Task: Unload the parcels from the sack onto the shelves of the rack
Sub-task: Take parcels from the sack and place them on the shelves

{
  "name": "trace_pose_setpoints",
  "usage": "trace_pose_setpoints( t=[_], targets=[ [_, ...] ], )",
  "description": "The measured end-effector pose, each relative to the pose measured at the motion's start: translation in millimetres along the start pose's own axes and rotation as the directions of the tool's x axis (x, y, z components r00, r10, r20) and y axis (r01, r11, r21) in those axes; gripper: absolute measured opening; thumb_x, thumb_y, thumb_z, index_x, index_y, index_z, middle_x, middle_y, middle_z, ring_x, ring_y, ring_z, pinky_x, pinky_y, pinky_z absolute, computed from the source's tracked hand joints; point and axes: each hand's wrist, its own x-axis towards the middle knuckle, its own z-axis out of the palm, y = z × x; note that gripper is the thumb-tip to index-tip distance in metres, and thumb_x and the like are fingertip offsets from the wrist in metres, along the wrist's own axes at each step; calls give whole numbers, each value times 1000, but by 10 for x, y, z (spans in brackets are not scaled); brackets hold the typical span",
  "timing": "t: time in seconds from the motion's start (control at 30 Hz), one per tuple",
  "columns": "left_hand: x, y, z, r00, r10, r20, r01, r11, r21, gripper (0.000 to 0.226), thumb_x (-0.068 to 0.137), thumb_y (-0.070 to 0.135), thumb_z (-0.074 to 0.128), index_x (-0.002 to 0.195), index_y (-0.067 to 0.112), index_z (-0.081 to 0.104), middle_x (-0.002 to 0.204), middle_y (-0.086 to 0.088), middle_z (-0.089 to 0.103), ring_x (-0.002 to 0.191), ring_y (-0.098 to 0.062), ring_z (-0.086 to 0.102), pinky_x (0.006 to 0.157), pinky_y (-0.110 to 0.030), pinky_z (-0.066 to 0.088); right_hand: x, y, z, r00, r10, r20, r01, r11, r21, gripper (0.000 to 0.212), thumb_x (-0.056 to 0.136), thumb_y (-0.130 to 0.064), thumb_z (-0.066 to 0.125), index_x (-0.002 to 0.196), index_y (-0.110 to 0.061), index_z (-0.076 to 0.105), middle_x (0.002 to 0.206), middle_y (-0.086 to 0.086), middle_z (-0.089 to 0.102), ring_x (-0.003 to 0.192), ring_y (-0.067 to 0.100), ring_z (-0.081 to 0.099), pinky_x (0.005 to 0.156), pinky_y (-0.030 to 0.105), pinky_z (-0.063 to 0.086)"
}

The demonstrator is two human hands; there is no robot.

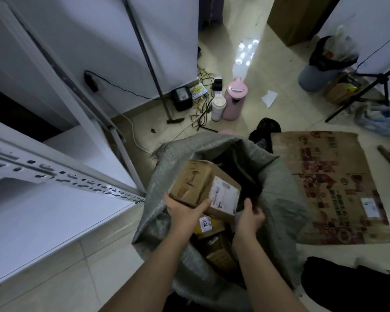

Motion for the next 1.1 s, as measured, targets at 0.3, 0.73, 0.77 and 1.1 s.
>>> trace_pose_setpoints(
  t=[0.3, 0.73, 0.77, 1.1],
  targets=[
    [-277, 114, 367, 914, -405, -31, 376, 871, -316, 102, 60, 40, 88, 134, 9, 25, 130, -12, 44, 121, -28, 46, 98, -39, 46, -468, 160, -49, 752, 307, 583, -484, 858, 172, 60, 71, -59, 69, 121, -26, 57, 120, 12, 63, 111, 31, 58, 85, 44, 49],
    [-577, 710, -358, 890, -374, 260, 414, 903, -116, 49, 91, 60, 44, 86, 14, 60, 55, -8, 68, 66, -25, 64, 65, -32, 41, -305, -763, -271, 704, 490, 513, -160, 814, -558, 68, 74, -70, 58, 102, -10, 71, 81, 18, 74, 93, 33, 61, 74, 37, 49],
    [-637, 768, -426, 884, -377, 277, 413, 907, -86, 50, 90, 61, 46, 80, 14, 60, 50, -7, 65, 60, -25, 61, 62, -32, 42, -369, -811, -282, 704, 517, 487, -145, 776, -614, 74, 70, -73, 60, 108, -10, 70, 89, 17, 74, 96, 33, 61, 75, 36, 49],
    [-1387, 894, -1145, 852, -475, 221, 515, 836, -188, 57, 53, 59, 70, 87, 13, 68, 92, -11, 70, 94, -29, 65, 87, -42, 53, -1487, -988, -311, 630, 543, 555, 74, 670, -739, 91, 63, -82, 57, 117, -10, 69, 110, 19, 70, 108, 35, 62, 89, 40, 51]
  ],
)
